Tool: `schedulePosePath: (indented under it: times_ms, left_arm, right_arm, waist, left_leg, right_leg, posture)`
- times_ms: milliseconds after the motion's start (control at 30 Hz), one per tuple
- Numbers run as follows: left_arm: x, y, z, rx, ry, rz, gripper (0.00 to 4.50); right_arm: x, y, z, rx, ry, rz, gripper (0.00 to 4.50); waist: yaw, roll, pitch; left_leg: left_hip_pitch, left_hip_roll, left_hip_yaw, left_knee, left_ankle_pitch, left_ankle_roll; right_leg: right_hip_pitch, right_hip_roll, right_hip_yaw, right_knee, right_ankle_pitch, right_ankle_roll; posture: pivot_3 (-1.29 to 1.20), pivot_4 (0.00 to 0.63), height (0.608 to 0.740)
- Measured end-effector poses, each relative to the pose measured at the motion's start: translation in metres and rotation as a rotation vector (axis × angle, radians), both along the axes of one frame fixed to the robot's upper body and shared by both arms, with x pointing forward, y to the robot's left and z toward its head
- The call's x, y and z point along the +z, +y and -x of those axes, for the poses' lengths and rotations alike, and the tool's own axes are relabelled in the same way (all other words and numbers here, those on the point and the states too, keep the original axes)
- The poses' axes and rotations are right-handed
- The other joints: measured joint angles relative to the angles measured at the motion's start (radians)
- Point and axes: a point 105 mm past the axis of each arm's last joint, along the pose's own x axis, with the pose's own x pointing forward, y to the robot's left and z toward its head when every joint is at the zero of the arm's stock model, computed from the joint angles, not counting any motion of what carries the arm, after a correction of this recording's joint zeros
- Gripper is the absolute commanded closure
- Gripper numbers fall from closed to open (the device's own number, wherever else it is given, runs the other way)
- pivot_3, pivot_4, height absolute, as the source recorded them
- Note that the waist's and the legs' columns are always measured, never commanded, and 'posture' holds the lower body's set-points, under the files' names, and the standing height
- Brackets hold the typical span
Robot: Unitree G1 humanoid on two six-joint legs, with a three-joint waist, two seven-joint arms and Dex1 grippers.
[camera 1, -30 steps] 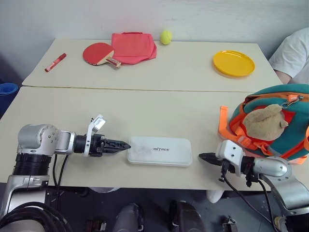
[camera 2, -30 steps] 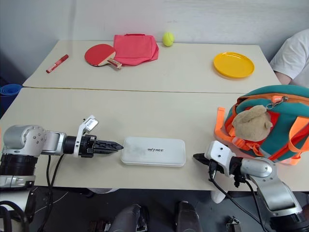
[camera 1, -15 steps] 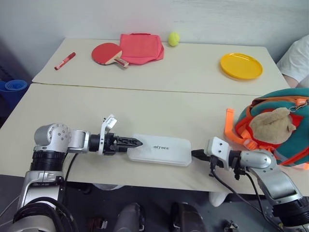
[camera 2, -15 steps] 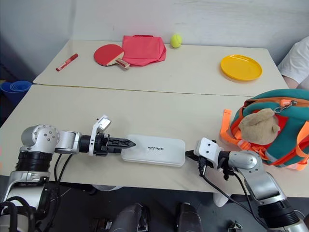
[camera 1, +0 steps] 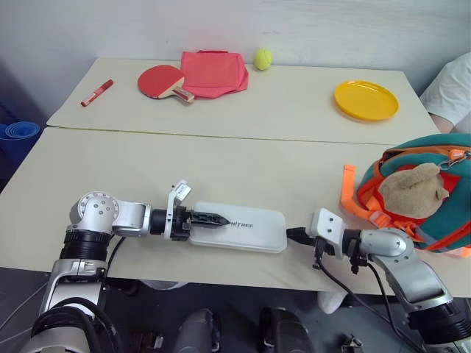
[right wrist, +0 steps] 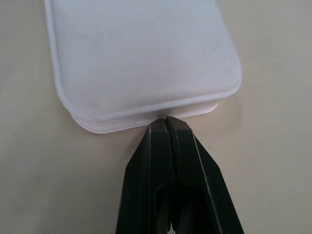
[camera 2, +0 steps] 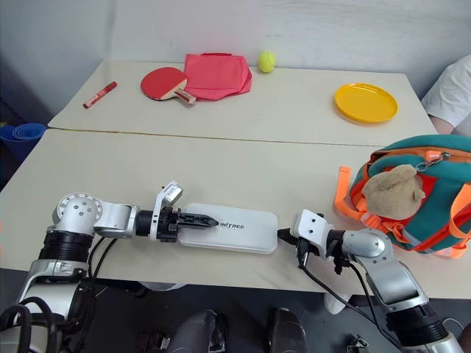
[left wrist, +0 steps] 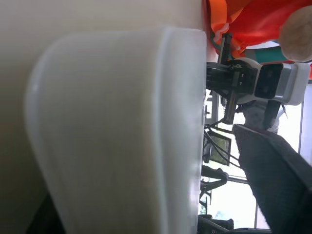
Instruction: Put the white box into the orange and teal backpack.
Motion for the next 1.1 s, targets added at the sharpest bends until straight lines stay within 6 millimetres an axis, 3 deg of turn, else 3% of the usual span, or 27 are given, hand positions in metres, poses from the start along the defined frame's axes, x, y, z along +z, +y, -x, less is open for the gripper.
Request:
schedulePosePath:
  times_ms: [133,200,300,400,433,467,500,633,833,1100]
  left_arm:
    - [0.009,-0.002,0.004,-0.024,0.0,0.06,2.89]
    - [0.012,-0.004,0.006,-0.032,-0.002,0.077,3.22]
    - [0.012,-0.004,0.007,-0.024,-0.01,0.092,3.25]
    - [0.016,-0.004,0.009,-0.008,-0.083,0.112,3.25]
    - [0.016,-0.004,0.009,-0.005,-0.089,0.114,3.25]
    - [0.023,0.0,0.006,0.022,-0.137,0.13,3.25]
    - [0.032,-0.003,0.006,0.026,-0.264,0.168,3.25]
    - [0.054,0.014,0.009,0.006,-0.636,0.227,3.25]
    - [0.057,0.015,0.018,-0.119,-0.872,0.263,3.25]
    - [0.055,0.016,0.027,-0.239,-0.99,0.266,3.25]
  right_arm:
    - [-0.002,-0.002,0.003,-0.006,0.005,-0.003,4.5]
    - [-0.003,-0.003,0.006,-0.007,0.005,-0.013,4.5]
    - [-0.004,-0.006,0.017,-0.019,0.033,-0.063,4.5]
    - [0.004,-0.016,0.036,-0.069,0.082,-0.179,3.91]
    - [0.004,-0.016,0.037,-0.072,0.084,-0.184,3.91]
    - [0.009,-0.019,0.041,-0.085,0.094,-0.216,3.46]
    - [0.012,-0.027,0.051,-0.139,0.093,-0.247,3.34]
    - [0.012,-0.076,0.084,-0.451,0.123,-0.31,2.03]
    - [0.021,-0.116,0.124,-0.735,0.093,-0.38,0.03]
    - [0.034,-0.186,0.156,-1.003,-0.019,-0.373,0.03]
  waist:
    - [0.001,0.0,0.0]
    - [0.002,0.0,0.0]
    - [0.002,0.0,0.0]
    - [0.005,-0.001,0.0]
    - [0.005,-0.001,0.0]
    - [0.002,-0.001,0.0]
    - [-0.001,0.0,0.0]
    - [0.009,0.001,0.0]
    - [0.006,0.001,0.0]
    - [0.005,0.001,0.0]
  left_leg:
    - [0.0,0.0,0.0,0.0,0.0,0.0]
    - [0.0,0.0,0.0,0.0,0.0,0.0]
    - [0.0,0.0,0.0,0.0,0.0,0.0]
    - [-0.001,0.0,-0.001,-0.001,0.0,-0.001]
    - [-0.001,0.0,-0.001,-0.001,0.0,-0.001]
    - [-0.001,0.0,-0.001,0.0,0.0,-0.001]
    - [-0.001,0.0,0.0,-0.003,-0.002,-0.005]
    - [-0.001,0.002,0.0,-0.005,-0.002,-0.006]
    - [0.0,0.003,0.002,-0.006,-0.006,-0.008]
    - [-0.001,0.004,0.002,-0.006,-0.007,-0.007]
  right_leg:
    - [0.0,0.0,0.0,0.0,0.0,0.0]
    - [0.0,0.0,0.0,-0.001,0.0,0.0]
    - [0.0,0.0,0.0,-0.001,0.0,0.0]
    - [0.0,0.0,-0.001,-0.001,0.0,0.0]
    - [0.0,0.0,-0.001,-0.001,0.0,0.0]
    - [0.001,0.001,-0.001,-0.003,0.0,0.0]
    - [-0.002,0.0,0.0,-0.002,0.0,0.0]
    - [-0.003,0.004,-0.001,-0.005,-0.002,-0.003]
    - [-0.003,0.002,0.001,-0.005,-0.001,-0.002]
    - [-0.004,0.002,0.002,-0.006,-0.001,-0.002]
  posture:
    - [0.0,0.15,0.74]
    - [0.0,0.15,0.74]
    - [0.0,0.15,0.74]
    - [0.0,0.15,0.74]
    - [0.0,0.15,0.74]
    - [0.0,0.15,0.74]
    - [0.0,0.15,0.74]
    - [0.0,0.15,0.74]
    - [0.0,0.15,0.74]
    - [0.0,0.15,0.74]
